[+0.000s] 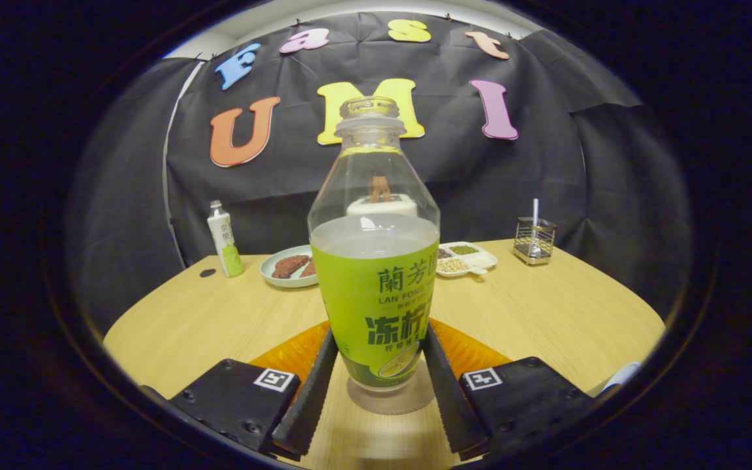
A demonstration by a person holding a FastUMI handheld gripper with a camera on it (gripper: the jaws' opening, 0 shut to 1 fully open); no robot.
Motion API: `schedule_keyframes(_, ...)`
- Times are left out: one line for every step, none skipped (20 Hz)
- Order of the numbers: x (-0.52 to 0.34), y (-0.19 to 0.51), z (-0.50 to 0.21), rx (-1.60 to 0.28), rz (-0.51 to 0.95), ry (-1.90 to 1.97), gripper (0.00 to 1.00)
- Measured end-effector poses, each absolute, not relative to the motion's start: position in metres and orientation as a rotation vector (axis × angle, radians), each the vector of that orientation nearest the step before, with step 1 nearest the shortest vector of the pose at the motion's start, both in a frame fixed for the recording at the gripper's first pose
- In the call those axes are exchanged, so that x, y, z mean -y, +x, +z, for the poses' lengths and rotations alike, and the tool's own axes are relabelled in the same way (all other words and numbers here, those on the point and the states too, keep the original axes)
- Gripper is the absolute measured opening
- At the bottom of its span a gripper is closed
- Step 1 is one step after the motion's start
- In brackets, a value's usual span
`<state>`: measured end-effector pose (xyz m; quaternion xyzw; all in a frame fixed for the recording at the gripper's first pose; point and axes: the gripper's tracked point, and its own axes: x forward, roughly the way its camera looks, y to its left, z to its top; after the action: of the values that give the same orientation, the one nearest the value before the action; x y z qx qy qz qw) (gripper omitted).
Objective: Take the bottle from table, then pour the juice into the cup, finally place the bottle on the coaster
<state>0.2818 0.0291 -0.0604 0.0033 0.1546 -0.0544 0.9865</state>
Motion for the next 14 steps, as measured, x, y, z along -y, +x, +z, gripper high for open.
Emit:
schedule_keyframes(-0.028,0.284,-0.067,-0.322,-0.113,-0.002,0.80)
schedule_keyframes(-0.027,0.287,-0.072,-0.336,-0.115,-0.015,0.80)
schedule_keyframes(-0.026,0.285,-0.074,-0.345,-0.118,-0.018,0.80)
schedule_keyframes(-0.024,0.285,-0.075,-0.347,-0.124,-0.013,0.80)
schedule_keyframes(-0.021,0.286,-0.076,-0.349,-0.130,-0.008,0.80)
schedule_keyframes(-0.019,0.285,-0.078,-0.354,-0.134,-0.007,0.80)
schedule_keyframes(-0.018,0.285,-0.080,-0.360,-0.136,-0.006,0.80)
schedule_keyframes(-0.017,0.285,-0.082,-0.367,-0.137,-0.008,0.80)
schedule_keyframes(-0.017,0.285,-0.085,-0.376,-0.137,-0.013,0.80)
schedule_keyframes(-0.017,0.283,-0.087,-0.379,-0.137,-0.016,0.80)
schedule_keyframes(-0.016,0.282,-0.086,-0.368,-0.137,-0.016,0.80)
schedule_keyframes(-0.017,0.282,-0.086,-0.366,-0.139,-0.019,0.81)
schedule_keyframes(-0.017,0.282,-0.087,-0.366,-0.141,-0.022,0.81)
schedule_keyframes(-0.018,0.280,-0.088,-0.369,-0.141,-0.019,0.82)
